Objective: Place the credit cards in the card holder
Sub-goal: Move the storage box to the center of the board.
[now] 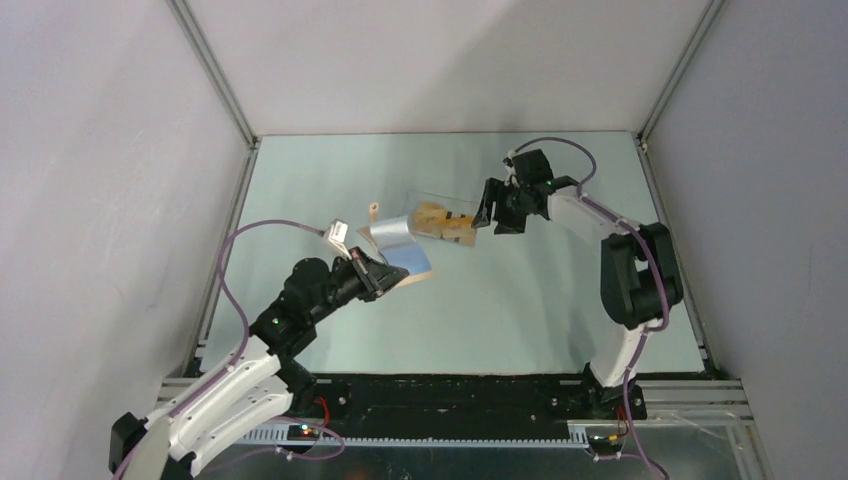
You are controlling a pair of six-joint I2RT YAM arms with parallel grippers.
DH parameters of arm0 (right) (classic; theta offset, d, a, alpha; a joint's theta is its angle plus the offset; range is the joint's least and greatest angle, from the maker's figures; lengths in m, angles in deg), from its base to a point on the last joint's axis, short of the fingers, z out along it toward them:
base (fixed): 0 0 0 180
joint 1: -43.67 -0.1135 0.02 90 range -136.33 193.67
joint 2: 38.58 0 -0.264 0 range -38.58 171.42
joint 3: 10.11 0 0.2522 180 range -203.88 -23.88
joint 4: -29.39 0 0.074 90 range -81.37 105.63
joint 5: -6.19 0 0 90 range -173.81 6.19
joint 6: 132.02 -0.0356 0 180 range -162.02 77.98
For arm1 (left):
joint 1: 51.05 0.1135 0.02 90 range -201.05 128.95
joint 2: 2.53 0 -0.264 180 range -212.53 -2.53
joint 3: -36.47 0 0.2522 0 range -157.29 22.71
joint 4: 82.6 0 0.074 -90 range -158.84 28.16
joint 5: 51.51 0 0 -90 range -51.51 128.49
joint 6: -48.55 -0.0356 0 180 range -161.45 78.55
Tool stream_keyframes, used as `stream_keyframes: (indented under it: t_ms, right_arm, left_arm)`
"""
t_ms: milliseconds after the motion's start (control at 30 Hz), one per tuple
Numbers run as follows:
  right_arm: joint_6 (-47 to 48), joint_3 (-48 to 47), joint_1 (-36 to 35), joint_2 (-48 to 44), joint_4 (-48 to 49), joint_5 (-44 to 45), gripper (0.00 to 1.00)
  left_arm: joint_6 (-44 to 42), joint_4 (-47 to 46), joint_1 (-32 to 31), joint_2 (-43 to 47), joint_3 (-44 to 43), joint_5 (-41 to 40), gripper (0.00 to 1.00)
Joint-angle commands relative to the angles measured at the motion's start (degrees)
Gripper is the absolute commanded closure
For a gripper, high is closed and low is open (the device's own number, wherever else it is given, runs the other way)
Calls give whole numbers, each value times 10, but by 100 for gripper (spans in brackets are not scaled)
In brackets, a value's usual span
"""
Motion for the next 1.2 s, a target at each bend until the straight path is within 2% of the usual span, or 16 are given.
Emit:
stream_keyframes:
  t_ms: [0, 100, 233, 367, 600, 767, 900, 1167]
  right_arm:
    - [19, -70, 10, 47, -30, 42, 33]
    - [27, -138, 6, 98, -74, 70, 38]
    - [48, -221, -8, 152, -129, 94, 48]
    - [65, -271, -19, 188, -169, 100, 58]
    - [88, -250, -22, 194, -180, 85, 61]
    - [105, -242, -25, 191, -187, 77, 81]
    - [130, -225, -25, 177, -201, 80, 93]
    - [176, -138, -26, 108, -203, 101, 95]
  left_arm:
    - [-29, -1, 4, 10, -10, 17, 100]
    - [-33, -5, 4, 26, -2, 18, 100]
    - [-34, -8, 4, 43, 8, 18, 100]
    - [-37, -9, 5, 53, 14, 26, 100]
    - [-43, -9, 5, 63, 18, 28, 100]
    - [-44, -9, 5, 62, 20, 30, 100]
    - [-45, -9, 4, 66, 25, 24, 100]
    - [-53, -5, 7, 69, 25, 17, 100]
